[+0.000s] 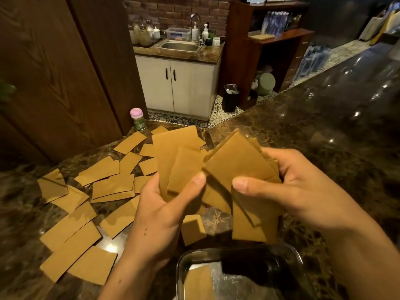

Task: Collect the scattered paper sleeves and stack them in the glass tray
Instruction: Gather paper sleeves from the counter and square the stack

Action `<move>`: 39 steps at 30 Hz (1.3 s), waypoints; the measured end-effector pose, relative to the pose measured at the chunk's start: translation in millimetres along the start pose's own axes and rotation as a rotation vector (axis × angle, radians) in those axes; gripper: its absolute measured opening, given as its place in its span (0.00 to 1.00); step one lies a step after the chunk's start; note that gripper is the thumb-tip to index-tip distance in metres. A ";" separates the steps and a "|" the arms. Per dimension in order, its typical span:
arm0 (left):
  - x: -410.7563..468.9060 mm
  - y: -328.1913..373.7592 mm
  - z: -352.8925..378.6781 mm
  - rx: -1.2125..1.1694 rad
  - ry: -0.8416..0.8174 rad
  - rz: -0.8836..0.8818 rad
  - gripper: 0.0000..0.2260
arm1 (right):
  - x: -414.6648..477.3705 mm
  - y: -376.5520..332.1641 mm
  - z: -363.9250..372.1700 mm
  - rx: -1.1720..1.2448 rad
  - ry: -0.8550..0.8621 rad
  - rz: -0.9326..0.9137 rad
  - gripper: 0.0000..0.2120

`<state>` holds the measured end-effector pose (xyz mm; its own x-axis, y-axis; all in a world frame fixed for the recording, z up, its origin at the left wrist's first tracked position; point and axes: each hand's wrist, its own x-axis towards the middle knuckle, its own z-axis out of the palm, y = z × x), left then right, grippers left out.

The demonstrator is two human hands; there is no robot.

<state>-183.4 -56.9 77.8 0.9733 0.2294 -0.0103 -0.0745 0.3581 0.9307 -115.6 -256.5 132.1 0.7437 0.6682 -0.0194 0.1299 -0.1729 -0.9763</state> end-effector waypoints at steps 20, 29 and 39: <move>-1.5 -7.7 1.1 0.116 -0.153 -0.052 0.09 | -5.1 12.0 7.6 0.485 0.200 0.129 0.19; -0.1 -9.7 7.8 0.044 -0.165 -0.030 0.12 | 0.0 19.6 18.7 0.604 0.151 0.117 0.22; -8.1 -3.5 -4.6 -0.007 -0.256 -0.005 0.51 | 2.7 26.3 39.4 0.711 -0.046 0.163 0.23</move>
<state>-192.0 -55.8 73.0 0.9969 -0.0085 0.0784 -0.0699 0.3655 0.9282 -136.0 -230.7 97.9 0.6867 0.7067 -0.1703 -0.4490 0.2281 -0.8639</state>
